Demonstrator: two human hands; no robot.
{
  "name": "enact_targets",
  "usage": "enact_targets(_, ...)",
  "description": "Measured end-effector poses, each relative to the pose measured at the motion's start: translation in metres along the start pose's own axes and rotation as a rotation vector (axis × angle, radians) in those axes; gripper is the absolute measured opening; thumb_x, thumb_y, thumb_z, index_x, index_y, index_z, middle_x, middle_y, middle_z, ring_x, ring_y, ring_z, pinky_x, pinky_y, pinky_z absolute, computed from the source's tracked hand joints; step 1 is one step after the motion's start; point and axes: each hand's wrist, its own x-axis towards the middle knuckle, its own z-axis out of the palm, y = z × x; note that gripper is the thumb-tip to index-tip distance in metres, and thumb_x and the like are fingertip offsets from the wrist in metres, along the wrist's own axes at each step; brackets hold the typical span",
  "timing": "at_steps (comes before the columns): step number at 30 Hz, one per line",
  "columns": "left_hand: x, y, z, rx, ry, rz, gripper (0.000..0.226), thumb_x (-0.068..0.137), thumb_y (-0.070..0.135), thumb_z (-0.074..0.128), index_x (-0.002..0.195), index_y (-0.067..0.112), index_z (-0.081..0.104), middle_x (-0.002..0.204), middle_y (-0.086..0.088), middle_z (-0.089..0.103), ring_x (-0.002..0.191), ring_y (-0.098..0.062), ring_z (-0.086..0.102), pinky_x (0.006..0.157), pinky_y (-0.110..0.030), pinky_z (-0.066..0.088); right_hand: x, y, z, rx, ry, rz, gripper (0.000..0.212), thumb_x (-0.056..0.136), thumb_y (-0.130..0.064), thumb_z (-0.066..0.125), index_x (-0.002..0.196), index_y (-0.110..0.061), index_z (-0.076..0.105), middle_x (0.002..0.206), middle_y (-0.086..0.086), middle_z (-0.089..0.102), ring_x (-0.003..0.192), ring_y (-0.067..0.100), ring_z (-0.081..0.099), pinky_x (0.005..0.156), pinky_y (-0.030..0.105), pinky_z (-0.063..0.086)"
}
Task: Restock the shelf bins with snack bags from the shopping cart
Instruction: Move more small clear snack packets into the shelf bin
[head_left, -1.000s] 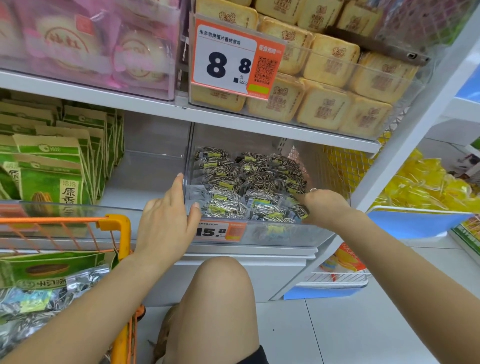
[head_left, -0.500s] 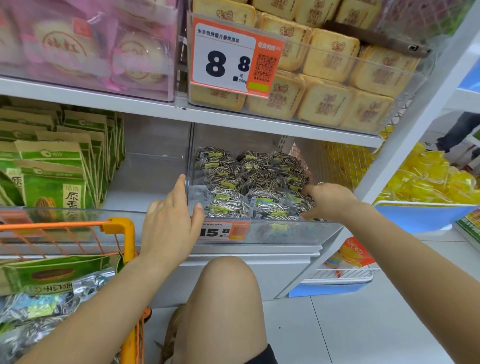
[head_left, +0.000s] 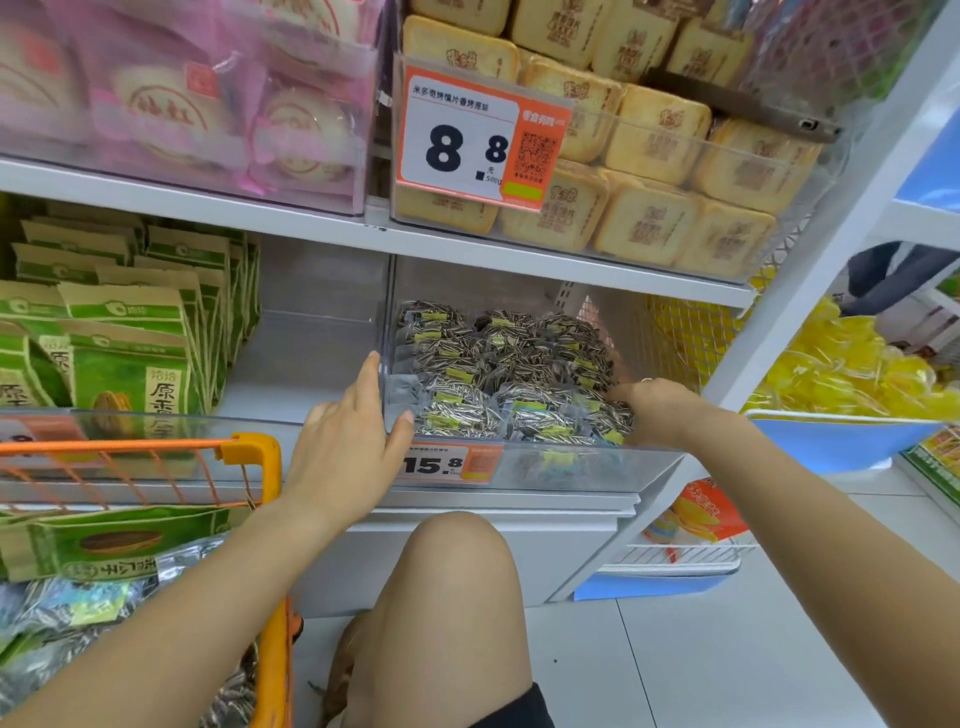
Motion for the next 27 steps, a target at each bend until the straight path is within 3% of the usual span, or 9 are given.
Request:
enact_targets(4,-0.010,-0.023,-0.039,-0.078,-0.009,0.048,0.076,0.095,0.037,0.046,0.152,0.020,0.000,0.154,-0.004,0.027,0.134,-0.023,0.036,0.103,-0.039,0.034,-0.019,-0.035,-0.034,0.052,0.257,-0.095,0.046,0.093,-0.029,0.057,0.137,-0.020,0.048,0.123,0.008,0.062,0.107,0.027,0.061,0.084,0.037,0.053)
enact_targets(6,-0.028,-0.044,-0.069,-0.131,0.023,0.044,0.074,0.094,0.038,0.048,0.151,0.027,0.002,0.151,0.004,0.033,0.132,-0.017,0.039,0.102,-0.039,0.039,-0.036,-0.076,-0.052,0.153,0.346,-0.262,0.042,0.095,-0.035,0.054,0.135,-0.026,0.049,0.122,0.001,0.064,0.106,0.022,0.062,0.085,0.036,0.052)
enact_targets(8,-0.053,-0.070,-0.102,-0.095,-0.026,0.032,0.062,0.094,0.042,0.046,0.148,0.032,0.018,0.142,0.009,0.044,0.122,-0.012,0.047,0.095,-0.036,0.044,-0.054,-0.124,-0.067,0.233,0.342,-0.441,0.039,0.094,-0.039,0.053,0.132,-0.031,0.051,0.115,-0.007,0.067,0.101,0.015,0.063,0.085,0.033,0.050)
enact_targets(11,-0.096,-0.116,-0.146,0.057,-0.309,-0.078,0.049,0.095,0.047,0.043,0.141,0.031,0.036,0.128,0.011,0.057,0.105,-0.005,0.057,0.087,-0.027,0.047,-0.079,-0.199,-0.083,0.206,0.299,-0.659,0.039,0.095,-0.046,0.048,0.133,-0.037,0.049,0.103,-0.016,0.069,0.094,0.010,0.064,0.080,0.030,0.050)
enact_targets(14,-0.137,-0.164,-0.172,0.351,-0.636,-0.254,0.059,0.094,0.055,0.038,0.145,0.025,0.031,0.129,0.000,0.058,0.114,-0.017,0.055,0.090,-0.027,0.045,-0.098,-0.268,-0.090,0.170,0.284,-0.853,0.041,0.096,-0.048,0.044,0.136,-0.038,0.046,0.111,-0.015,0.067,0.101,0.013,0.062,0.078,0.029,0.046)
enact_targets(17,-0.174,-0.204,-0.186,0.488,-0.727,-0.388,0.063,0.095,0.054,0.039,0.145,0.016,0.030,0.131,-0.013,0.055,0.118,-0.026,0.053,0.095,-0.033,0.043,-0.104,-0.328,-0.084,0.097,0.205,-1.011,0.044,0.096,-0.045,0.046,0.139,-0.033,0.042,0.117,-0.007,0.065,0.107,0.018,0.059,0.084,0.033,0.048)
enact_targets(20,-0.197,-0.222,-0.190,0.475,-0.570,-0.376,0.062,0.095,0.049,0.041,0.144,0.012,0.031,0.125,-0.008,0.059,0.111,-0.022,0.057,0.090,-0.034,0.047,-0.100,-0.381,-0.070,-0.067,0.090,-1.075,0.055,0.094,-0.042,0.052,0.144,-0.026,0.036,0.123,0.005,0.062,0.113,0.027,0.056,0.087,0.041,0.050)
enact_targets(24,-0.212,-0.220,-0.187,0.455,-0.119,-0.203,0.035,0.094,0.033,0.051,0.126,0.020,0.054,0.107,-0.002,0.066,0.102,-0.024,0.061,0.080,-0.035,0.050,-0.089,-0.451,-0.049,-0.159,-0.006,-1.144,0.065,0.094,-0.041,0.054,0.150,-0.022,0.027,0.126,0.010,0.060,0.111,0.028,0.058,0.085,0.039,0.053)
enact_targets(27,-0.216,-0.222,-0.189,0.476,0.115,-0.203,0.031,0.085,0.022,0.065,0.114,0.012,0.065,0.102,-0.005,0.069,0.098,-0.028,0.063,0.083,-0.037,0.051,-0.086,-0.492,-0.031,-0.156,-0.008,-1.153,0.064,0.091,-0.052,0.054,0.142,-0.016,0.039,0.125,0.010,0.060,0.113,0.030,0.058,0.085,0.039,0.052)
